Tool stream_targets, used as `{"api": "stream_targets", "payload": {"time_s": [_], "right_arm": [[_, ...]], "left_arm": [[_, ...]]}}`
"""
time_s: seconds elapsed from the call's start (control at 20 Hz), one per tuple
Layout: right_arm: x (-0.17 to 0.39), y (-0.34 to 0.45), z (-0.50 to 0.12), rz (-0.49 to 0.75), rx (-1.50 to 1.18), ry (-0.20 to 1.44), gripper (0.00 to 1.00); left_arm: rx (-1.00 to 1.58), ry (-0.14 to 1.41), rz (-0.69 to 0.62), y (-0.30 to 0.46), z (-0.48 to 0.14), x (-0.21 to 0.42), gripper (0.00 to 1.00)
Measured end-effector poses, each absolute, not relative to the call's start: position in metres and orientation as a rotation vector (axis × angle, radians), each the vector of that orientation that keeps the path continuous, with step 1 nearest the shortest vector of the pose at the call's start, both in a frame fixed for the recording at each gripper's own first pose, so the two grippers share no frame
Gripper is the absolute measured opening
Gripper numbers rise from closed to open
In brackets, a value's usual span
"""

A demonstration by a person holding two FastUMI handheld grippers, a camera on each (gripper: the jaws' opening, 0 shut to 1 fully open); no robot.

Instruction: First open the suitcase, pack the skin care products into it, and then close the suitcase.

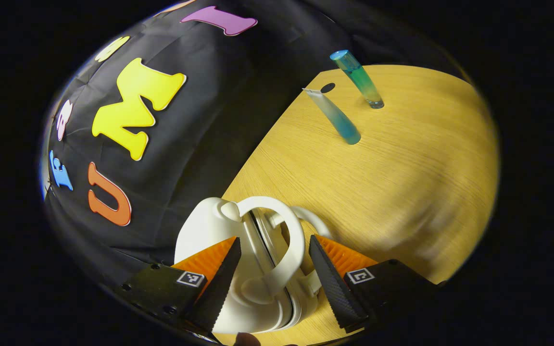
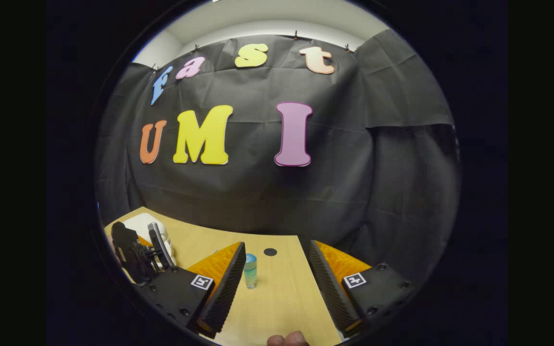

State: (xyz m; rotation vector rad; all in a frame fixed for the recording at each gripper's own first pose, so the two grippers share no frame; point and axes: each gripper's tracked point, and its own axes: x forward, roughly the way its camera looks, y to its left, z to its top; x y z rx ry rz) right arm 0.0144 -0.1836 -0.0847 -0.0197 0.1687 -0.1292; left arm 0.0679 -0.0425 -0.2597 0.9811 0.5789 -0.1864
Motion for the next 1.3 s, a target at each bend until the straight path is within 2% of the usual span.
{"api": "stream_targets", "payload": {"time_s": [0.2, 0.3, 0.35, 0.4, 0.75, 1.05, 1.3], "right_arm": [[0.013, -0.198, -0.094, -0.149, -0.002, 0.196, 0.79], [0.009, -0.201, -0.091, -0.159, -0.004, 0.187, 0.77], [0.007, -0.199, -0.09, -0.163, -0.005, 0.186, 0.79], [0.005, -0.198, -0.093, -0.165, -0.005, 0.19, 0.77], [0.0, -0.159, -0.08, -0.162, -0.037, 0.168, 0.79], [0.004, -0.111, -0.06, -0.135, -0.028, 0.142, 0.79], [0.014, -0.059, -0.046, -0.096, -0.03, 0.12, 0.8]], "left_arm": [[1.044, 0.607, -0.198, -0.045, -0.27, 0.079, 0.7], [1.051, 0.636, -0.198, -0.042, -0.278, 0.08, 0.53], [1.052, 0.649, -0.197, -0.042, -0.281, 0.079, 0.39], [1.05, 0.655, -0.203, -0.043, -0.282, 0.078, 0.34], [0.945, 0.575, -0.272, -0.056, -0.249, 0.073, 0.14], [0.732, 0.441, -0.234, -0.026, -0.162, 0.071, 0.08], [0.542, 0.296, -0.133, 0.048, -0.079, 0.078, 0.07]]}}
